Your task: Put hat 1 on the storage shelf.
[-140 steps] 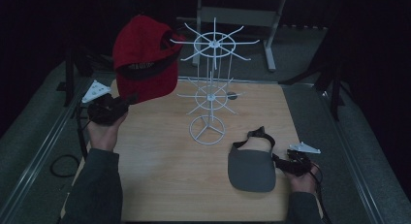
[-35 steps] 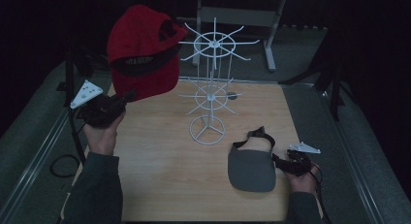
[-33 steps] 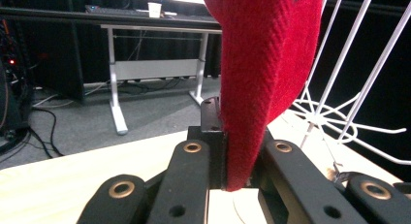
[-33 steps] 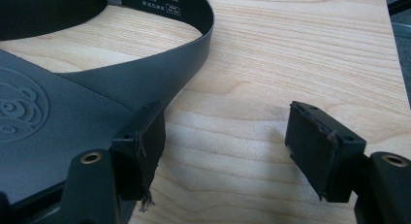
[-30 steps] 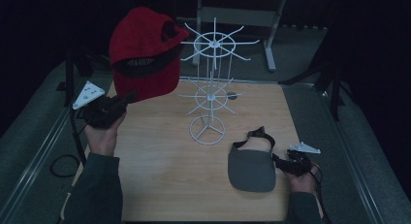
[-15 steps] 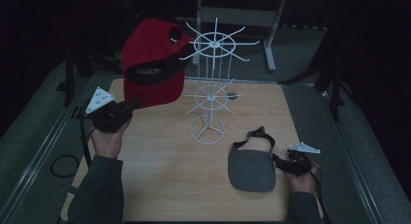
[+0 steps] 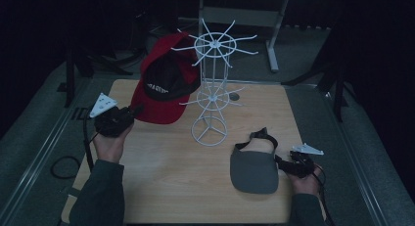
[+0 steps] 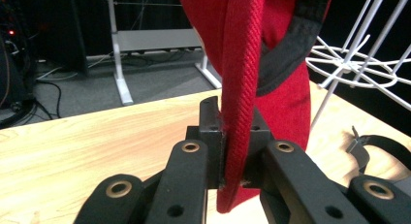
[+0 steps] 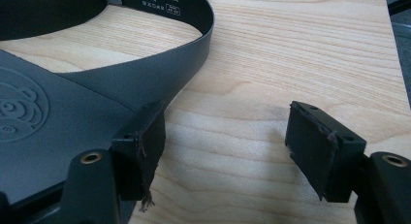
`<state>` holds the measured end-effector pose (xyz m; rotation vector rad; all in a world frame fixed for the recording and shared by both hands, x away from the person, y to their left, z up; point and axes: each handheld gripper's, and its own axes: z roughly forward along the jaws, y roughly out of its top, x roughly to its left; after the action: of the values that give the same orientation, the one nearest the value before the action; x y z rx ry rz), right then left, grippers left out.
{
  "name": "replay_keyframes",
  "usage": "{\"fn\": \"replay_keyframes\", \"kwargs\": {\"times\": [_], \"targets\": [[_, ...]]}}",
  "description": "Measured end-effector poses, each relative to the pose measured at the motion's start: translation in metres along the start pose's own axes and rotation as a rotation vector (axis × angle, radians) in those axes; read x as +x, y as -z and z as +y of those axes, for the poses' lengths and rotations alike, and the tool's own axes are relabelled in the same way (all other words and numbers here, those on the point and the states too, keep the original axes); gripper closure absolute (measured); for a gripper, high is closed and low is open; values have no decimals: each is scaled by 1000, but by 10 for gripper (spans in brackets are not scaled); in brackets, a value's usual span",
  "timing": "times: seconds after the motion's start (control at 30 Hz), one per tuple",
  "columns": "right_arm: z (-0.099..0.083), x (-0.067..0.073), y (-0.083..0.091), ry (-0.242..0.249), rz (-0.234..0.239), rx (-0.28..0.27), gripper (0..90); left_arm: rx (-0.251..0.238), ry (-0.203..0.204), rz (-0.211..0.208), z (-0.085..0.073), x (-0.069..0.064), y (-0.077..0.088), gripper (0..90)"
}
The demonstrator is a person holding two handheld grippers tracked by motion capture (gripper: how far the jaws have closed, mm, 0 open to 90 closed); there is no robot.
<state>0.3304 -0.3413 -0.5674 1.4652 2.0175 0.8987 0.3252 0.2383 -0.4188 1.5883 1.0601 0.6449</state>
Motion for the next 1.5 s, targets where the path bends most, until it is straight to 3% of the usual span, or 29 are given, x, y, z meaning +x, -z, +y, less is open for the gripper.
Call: {"fn": "replay_keyframes", "kwargs": {"times": [0.5, 0.83, 1.5], "targets": [[0, 0, 0, 0, 0, 0, 307, -37, 5, -5, 5, 3, 7, 708], [0, 0, 0, -1, 0, 0, 307, -34, 2, 15, 6, 4, 6, 611], [0, 0, 0, -1, 0, 0, 305, -60, 23, 53, 5, 13, 13, 544]]}}
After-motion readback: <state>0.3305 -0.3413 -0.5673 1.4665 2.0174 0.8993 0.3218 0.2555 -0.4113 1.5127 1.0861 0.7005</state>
